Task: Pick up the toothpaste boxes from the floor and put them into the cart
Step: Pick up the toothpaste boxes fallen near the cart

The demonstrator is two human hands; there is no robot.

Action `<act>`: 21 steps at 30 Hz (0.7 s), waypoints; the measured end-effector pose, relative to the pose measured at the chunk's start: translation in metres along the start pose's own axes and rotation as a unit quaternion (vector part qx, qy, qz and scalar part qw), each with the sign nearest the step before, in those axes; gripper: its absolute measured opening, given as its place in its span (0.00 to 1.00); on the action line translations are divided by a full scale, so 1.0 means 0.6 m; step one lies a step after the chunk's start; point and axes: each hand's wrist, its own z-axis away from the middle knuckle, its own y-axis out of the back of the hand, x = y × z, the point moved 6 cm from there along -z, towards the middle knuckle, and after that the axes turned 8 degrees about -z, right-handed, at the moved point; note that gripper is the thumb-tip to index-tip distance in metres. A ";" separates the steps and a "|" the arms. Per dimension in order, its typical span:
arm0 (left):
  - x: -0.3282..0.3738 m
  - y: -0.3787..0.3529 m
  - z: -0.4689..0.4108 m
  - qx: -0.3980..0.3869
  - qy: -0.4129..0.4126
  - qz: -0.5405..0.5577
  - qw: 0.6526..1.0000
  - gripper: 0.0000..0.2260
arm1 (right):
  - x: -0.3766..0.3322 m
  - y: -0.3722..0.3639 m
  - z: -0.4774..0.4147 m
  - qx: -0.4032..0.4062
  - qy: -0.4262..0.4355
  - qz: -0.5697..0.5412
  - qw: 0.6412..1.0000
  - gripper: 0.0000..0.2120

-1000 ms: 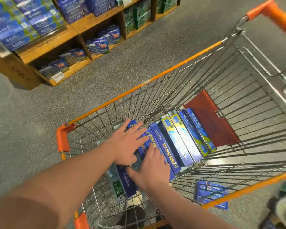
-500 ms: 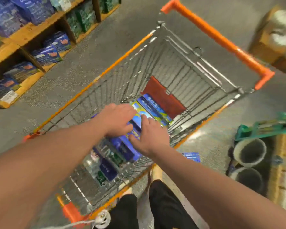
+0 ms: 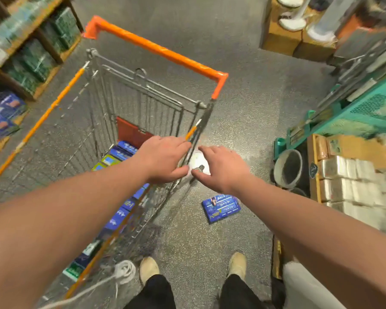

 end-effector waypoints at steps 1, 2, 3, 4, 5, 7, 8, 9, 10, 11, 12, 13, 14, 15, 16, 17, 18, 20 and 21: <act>0.025 0.005 -0.023 0.004 -0.005 -0.001 1.000 0.35 | 0.037 0.004 0.009 -0.004 0.002 -0.002 1.000 0.38; 0.054 0.009 -0.049 0.012 -0.012 -0.002 1.000 0.35 | 0.077 0.006 0.017 -0.012 0.001 -0.005 1.000 0.39; 0.076 0.011 -0.069 0.017 -0.019 -0.002 1.000 0.34 | 0.105 0.009 0.023 -0.024 0.003 -0.006 1.000 0.41; 0.102 0.011 -0.090 0.018 -0.026 -0.003 1.000 0.33 | 0.136 0.010 0.030 -0.038 0.005 -0.007 0.999 0.43; 0.131 0.006 -0.116 0.017 -0.030 -0.003 0.999 0.32 | 0.172 0.009 0.037 -0.051 0.008 -0.008 0.999 0.46; 0.178 -0.012 -0.164 0.008 -0.028 0.010 1.000 0.33 | 0.243 0.002 0.044 -0.060 0.007 -0.012 0.998 0.47; 0.199 -0.028 -0.186 -0.004 -0.022 0.020 1.000 0.35 | 0.278 -0.007 0.043 -0.064 0.004 -0.014 0.998 0.46; 0.217 -0.048 -0.206 -0.015 -0.014 0.028 0.999 0.36 | 0.308 -0.018 0.043 -0.067 0.000 -0.015 0.998 0.44; 0.233 -0.072 -0.224 -0.023 -0.007 0.035 0.999 0.37 | 0.337 -0.033 0.041 -0.070 -0.004 -0.015 0.997 0.43; 0.248 -0.099 -0.241 -0.031 -0.003 0.041 0.999 0.38 | 0.364 -0.051 0.038 -0.072 -0.008 -0.014 0.997 0.42; 0.261 -0.129 -0.258 -0.037 -0.001 0.047 0.998 0.39 | 0.389 -0.073 0.034 -0.076 -0.013 -0.014 0.997 0.42; 0.273 -0.159 -0.275 -0.042 -0.001 0.053 0.998 0.40 | 0.412 -0.097 0.029 -0.082 -0.016 -0.011 0.996 0.43; 0.282 -0.191 -0.291 -0.047 0.000 0.057 0.997 0.41 | 0.435 -0.125 0.022 -0.088 -0.018 -0.008 0.996 0.43; 0.288 -0.225 -0.308 -0.051 0.002 0.058 0.997 0.42 | 0.456 -0.156 0.014 -0.095 -0.018 -0.003 0.995 0.43; 0.294 -0.262 -0.325 -0.058 0.001 0.060 0.997 0.42 | 0.476 -0.190 0.003 -0.102 -0.018 0.001 0.995 0.44; 0.299 -0.303 -0.341 -0.065 -0.001 0.059 0.996 0.42 | 0.497 -0.227 -0.008 -0.109 -0.019 0.005 0.994 0.44; 0.303 -0.348 -0.357 -0.070 -0.002 0.055 0.996 0.40 | 0.517 -0.266 -0.020 -0.115 -0.022 0.009 0.993 0.44; 0.311 -0.441 -0.388 -0.074 -0.007 0.051 0.996 0.36 | 0.550 -0.347 -0.044 -0.125 -0.027 0.017 0.992 0.45; 0.314 -0.486 -0.404 -0.075 -0.007 0.050 0.996 0.36 | 0.566 -0.390 -0.058 -0.130 -0.026 0.019 0.991 0.45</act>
